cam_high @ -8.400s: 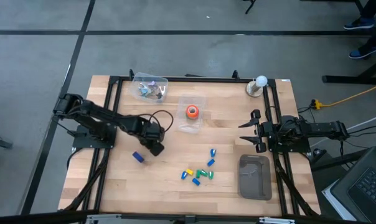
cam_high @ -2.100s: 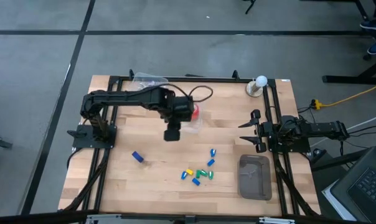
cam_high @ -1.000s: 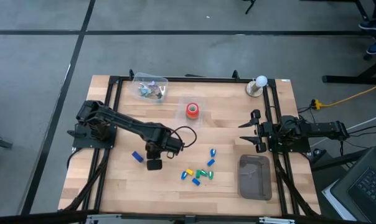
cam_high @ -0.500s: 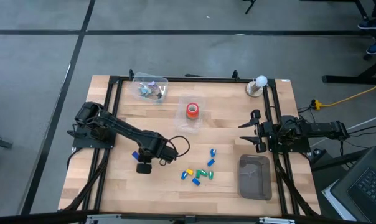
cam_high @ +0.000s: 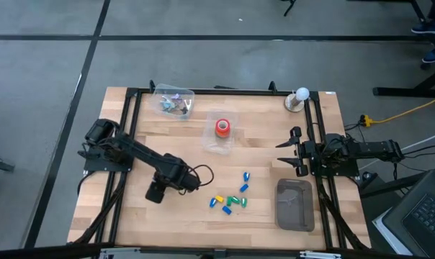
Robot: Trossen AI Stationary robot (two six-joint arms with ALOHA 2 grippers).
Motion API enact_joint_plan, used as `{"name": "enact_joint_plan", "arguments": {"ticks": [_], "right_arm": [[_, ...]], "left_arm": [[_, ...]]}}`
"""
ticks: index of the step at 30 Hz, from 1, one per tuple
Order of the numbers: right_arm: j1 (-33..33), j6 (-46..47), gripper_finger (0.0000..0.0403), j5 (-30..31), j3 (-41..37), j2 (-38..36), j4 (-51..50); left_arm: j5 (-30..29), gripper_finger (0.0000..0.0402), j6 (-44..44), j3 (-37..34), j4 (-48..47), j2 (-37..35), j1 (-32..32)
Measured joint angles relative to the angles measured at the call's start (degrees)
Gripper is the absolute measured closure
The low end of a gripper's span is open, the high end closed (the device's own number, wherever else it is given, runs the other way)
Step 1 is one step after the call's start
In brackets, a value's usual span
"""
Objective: Pick and place Stapler, Stapler remover, tape
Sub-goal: Put the blue tape into the bottom transparent bin
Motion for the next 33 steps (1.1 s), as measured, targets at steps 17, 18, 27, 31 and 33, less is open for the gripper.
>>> {"name": "enact_joint_plan", "arguments": {"ticks": [17,18,27,31,33], "right_arm": [[0.0,0.0,0.0178,0.0,0.0,0.0,0.0],[0.0,0.0,0.0178,0.0,0.0,0.0,0.0],[0.0,0.0,0.0178,0.0,0.0,0.0,0.0],[0.0,0.0,0.0178,0.0,0.0,0.0,0.0],[0.0,0.0,0.0178,0.0,0.0,0.0,0.0]], "left_arm": [[-7.5,0.0233,-0.8,-6.8,11.2,0.0,-2.8],[-8.0,0.0243,-1.2,-6.8,11.6,0.0,-2.8],[-10.2,0.0299,-0.6,-4.7,11.9,-0.7,-0.6],[-13.9,0.0299,-0.1,-4.0,14.2,-4.6,2.1],[-17.5,0.0299,-0.3,-3.8,15.0,-7.2,3.9]]}}
